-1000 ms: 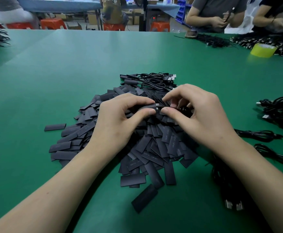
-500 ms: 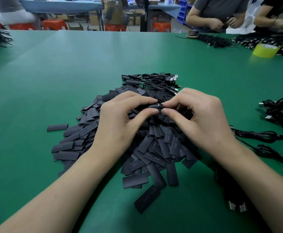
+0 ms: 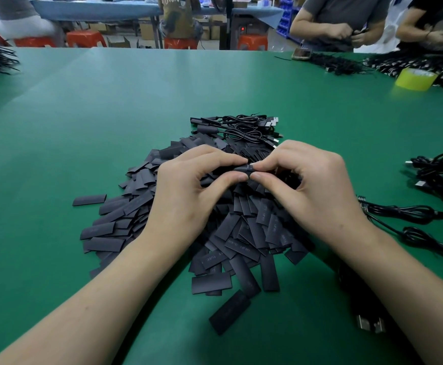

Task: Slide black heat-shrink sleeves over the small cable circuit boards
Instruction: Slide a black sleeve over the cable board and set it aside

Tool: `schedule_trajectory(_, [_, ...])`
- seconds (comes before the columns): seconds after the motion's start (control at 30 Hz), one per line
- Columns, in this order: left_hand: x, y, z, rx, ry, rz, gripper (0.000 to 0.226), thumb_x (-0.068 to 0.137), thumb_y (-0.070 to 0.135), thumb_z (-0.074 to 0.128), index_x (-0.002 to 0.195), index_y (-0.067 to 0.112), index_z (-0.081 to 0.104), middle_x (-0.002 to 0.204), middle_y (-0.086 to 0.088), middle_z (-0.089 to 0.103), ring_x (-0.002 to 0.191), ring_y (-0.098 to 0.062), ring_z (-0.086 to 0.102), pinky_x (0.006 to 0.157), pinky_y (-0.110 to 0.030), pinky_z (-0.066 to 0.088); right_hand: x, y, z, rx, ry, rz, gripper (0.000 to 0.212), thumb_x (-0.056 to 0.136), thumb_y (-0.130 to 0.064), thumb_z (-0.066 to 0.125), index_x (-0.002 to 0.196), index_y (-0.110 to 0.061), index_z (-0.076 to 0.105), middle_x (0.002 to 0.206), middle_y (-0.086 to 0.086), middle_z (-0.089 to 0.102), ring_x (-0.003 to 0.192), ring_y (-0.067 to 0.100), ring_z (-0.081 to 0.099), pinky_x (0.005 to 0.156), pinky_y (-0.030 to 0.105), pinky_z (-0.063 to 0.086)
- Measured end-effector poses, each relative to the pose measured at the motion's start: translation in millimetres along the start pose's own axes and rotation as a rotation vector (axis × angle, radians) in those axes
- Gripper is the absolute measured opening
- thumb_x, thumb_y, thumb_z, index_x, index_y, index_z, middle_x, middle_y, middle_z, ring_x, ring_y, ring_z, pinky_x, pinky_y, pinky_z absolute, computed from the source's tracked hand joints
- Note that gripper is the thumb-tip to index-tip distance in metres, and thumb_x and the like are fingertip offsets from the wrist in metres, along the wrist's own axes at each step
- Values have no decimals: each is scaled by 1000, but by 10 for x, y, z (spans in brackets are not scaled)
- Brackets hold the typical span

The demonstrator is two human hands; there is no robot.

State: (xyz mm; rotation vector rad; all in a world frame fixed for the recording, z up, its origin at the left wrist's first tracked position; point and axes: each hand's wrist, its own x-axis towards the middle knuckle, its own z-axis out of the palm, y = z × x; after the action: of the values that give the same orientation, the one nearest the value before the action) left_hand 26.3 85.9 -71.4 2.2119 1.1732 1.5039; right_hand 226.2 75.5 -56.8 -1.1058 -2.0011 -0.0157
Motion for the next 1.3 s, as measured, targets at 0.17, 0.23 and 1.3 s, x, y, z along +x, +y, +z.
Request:
schedule_trajectory(0.17, [-2,8,-6,-2,-3,-6,15,87,18,80,102,16,81,97,9,74,94,0,67,89,-14,47,1,-4,6,-1,-4,-5,5,90,-21,77,90,-16,76,84,-9,66,75,13,61,68,38,52])
schedule_trajectory(0.23, [-5,12,-3,-2,-5,-6,15,87,18,80,101,15,81,97,8,75,94,0,67,89,-15,48,7,-7,0,4,-12,4,5,89,-20,78,89,-15,77,83,-9,65,75,12,61,68,37,51])
schedule_trajectory(1.3, [-34,83,62,-91,208,-170,26,85,21,83,110,18,78,95,22,72,85,9,69,82,-7,48,24,-14,76,434,6,424,12,87,-30,73,76,-27,74,71,0,70,61,6,52,61,29,45])
